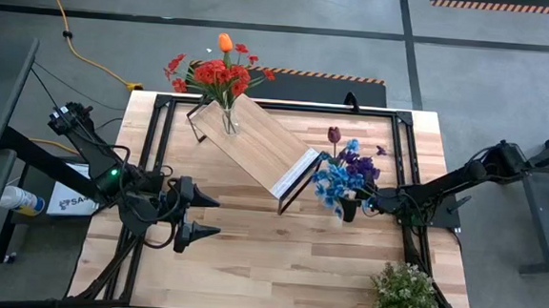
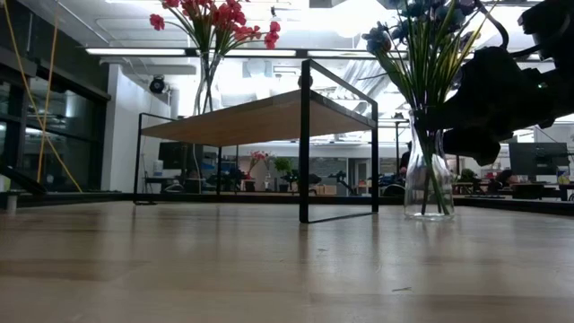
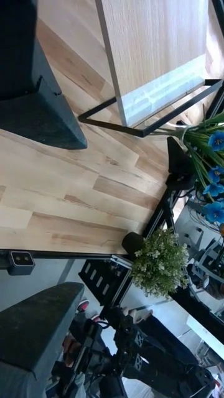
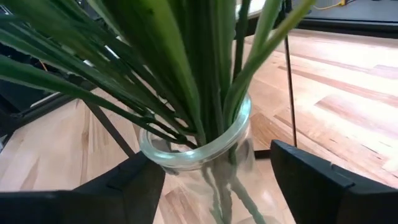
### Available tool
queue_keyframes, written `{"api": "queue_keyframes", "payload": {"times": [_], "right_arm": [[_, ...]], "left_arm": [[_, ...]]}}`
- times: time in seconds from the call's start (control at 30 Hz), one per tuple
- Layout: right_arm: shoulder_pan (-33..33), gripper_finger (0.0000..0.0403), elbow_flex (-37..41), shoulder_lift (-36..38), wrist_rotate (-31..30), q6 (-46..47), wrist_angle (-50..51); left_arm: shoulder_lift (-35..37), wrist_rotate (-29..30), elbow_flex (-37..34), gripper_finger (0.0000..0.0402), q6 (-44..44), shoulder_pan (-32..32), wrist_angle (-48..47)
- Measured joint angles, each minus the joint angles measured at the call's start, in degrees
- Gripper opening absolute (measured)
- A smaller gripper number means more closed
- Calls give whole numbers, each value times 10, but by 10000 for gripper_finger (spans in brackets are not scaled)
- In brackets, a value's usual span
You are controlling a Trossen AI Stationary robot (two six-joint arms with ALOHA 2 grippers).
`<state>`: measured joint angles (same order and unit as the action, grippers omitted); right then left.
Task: Pick and place flowers into a vace then onto a shelf
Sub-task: Put the transparent flower vase with flowers on the shelf
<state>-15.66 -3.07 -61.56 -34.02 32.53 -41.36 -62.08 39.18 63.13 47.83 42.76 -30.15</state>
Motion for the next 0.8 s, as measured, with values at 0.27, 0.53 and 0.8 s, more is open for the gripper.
{"api": "queue_keyframes", "payload": {"times": [0.27, 0.53, 0.8], "right_arm": [[0, 201, 0, 0, -5, -1, -1], [0, 163, 0, 0, -2, 4, 0], [-1, 163, 0, 0, -19, 6, -38]], "left_arm": [[0, 0, 0, 399, 0, 0, 0], [0, 0, 0, 399, 0, 0, 0], [0, 0, 0, 399, 0, 0, 0]]}}
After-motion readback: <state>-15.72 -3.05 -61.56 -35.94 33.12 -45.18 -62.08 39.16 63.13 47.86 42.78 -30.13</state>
